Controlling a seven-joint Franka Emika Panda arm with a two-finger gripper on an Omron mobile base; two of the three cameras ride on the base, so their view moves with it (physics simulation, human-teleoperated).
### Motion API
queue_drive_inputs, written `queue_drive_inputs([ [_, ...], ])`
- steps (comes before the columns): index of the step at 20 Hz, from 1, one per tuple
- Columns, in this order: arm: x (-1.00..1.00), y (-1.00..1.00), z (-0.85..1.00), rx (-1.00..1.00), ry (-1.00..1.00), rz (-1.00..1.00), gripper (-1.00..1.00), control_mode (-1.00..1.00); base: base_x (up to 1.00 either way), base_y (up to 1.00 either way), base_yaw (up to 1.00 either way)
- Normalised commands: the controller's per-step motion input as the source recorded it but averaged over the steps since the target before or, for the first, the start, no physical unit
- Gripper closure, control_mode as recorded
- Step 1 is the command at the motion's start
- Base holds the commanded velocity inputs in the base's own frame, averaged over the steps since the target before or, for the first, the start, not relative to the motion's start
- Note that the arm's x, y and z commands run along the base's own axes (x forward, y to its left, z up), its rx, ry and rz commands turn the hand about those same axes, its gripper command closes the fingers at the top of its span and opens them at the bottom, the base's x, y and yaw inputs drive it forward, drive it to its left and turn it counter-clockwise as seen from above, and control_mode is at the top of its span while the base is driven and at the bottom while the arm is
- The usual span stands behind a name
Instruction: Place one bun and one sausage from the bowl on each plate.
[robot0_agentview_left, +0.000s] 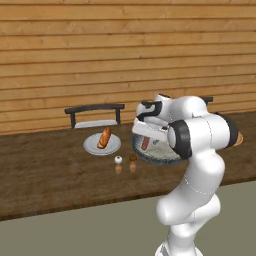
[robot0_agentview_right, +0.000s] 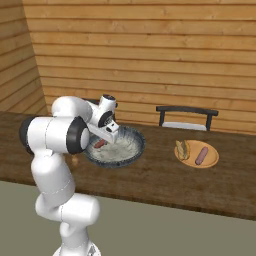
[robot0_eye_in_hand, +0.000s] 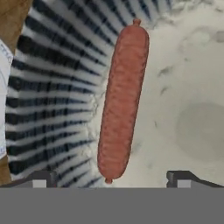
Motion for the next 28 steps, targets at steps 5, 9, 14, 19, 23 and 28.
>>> queue_drive_inputs([
  [5, 0.05, -0.02, -0.23, 0.06, 0.00, 0.00, -1.00, -1.00, 0.00, 0.00, 0.00],
  [9, 0.08, 0.00, -0.11, 0.01, 0.00, 0.00, -1.00, -1.00, 0.00, 0.00, 0.00],
  [14, 0.27, 0.00, -0.10, 0.00, 0.00, 0.00, -1.00, -1.00, 0.00, 0.00, 0.00],
  [19, 0.05, 0.01, -0.32, 0.00, 0.00, 0.00, -1.00, -1.00, 0.00, 0.00, 0.00],
  [23, 0.00, 0.03, -0.14, 0.00, 0.00, 0.00, -1.00, -1.00, 0.00, 0.00, 0.00],
  [28, 0.00, 0.00, 0.00, 0.00, 0.00, 0.00, 1.00, -1.00, 0.00, 0.00, 0.00],
])
